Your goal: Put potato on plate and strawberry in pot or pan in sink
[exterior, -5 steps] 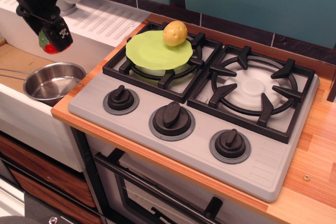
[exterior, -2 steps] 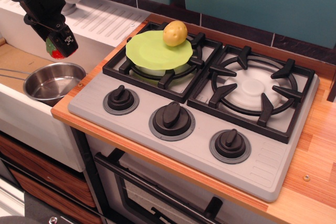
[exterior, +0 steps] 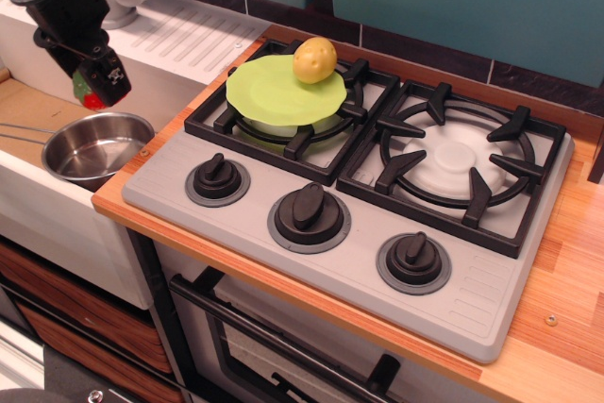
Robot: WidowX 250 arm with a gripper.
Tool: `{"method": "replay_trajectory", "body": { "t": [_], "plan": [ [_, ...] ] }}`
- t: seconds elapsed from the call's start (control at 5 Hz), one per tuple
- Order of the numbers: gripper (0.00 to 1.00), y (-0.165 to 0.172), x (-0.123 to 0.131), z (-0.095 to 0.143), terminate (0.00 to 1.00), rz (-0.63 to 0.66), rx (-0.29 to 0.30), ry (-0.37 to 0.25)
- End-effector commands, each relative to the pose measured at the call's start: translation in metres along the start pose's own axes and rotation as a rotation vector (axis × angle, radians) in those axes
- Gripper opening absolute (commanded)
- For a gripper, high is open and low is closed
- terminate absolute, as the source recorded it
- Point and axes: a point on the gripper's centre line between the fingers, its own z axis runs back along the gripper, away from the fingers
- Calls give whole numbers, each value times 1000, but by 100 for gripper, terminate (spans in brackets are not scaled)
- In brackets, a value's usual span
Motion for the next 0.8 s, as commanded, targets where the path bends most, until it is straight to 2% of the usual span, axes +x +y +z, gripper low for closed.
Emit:
{"method": "replay_trajectory", "body": {
  "t": [0.0,0.2,0.4,0.6],
  "plan": [
    [0,0,2,11,0,-9,25,-33],
    [100,-3,2,11,0,-7,38,-33],
    [100,-7,1,14,0,-9,34,-26],
    [100,-13,-1,19,100,-3,31,-18]
  ]
}}
